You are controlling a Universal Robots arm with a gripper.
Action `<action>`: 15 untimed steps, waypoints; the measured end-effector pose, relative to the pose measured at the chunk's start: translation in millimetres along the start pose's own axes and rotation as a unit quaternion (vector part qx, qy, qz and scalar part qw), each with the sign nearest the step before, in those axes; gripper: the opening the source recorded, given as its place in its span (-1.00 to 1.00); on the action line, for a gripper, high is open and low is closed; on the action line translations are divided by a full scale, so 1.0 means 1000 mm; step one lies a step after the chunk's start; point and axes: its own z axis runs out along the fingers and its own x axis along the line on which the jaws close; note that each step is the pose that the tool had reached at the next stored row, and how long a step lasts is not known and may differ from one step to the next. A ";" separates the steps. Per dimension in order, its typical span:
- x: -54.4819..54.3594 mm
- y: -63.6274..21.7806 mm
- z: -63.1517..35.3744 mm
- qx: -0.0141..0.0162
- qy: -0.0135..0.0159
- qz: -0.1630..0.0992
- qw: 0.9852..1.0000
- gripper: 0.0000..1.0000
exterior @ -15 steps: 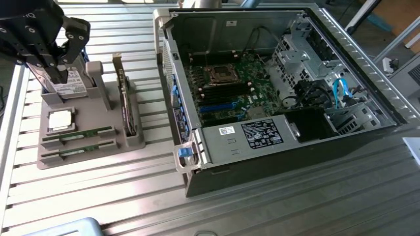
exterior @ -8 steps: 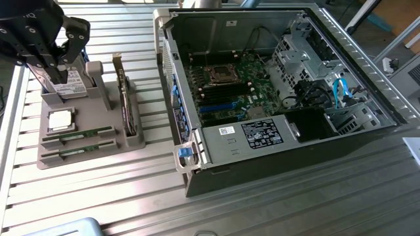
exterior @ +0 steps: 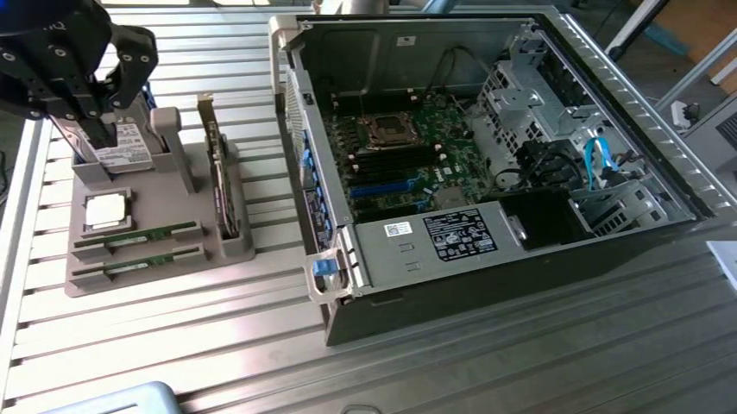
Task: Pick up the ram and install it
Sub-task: 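Pick up the ram and move it above insertion slot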
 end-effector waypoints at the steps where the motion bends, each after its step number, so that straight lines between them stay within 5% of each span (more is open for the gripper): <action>1: 0.000 0.0000 0.0000 0.000 0.000 -0.008 1.000 -0.80; 7: 0.000 -0.0003 0.0002 -0.001 0.002 -0.054 0.999 -0.80; 15: 0.000 -0.0006 0.0005 -0.003 0.005 -0.119 0.993 -0.80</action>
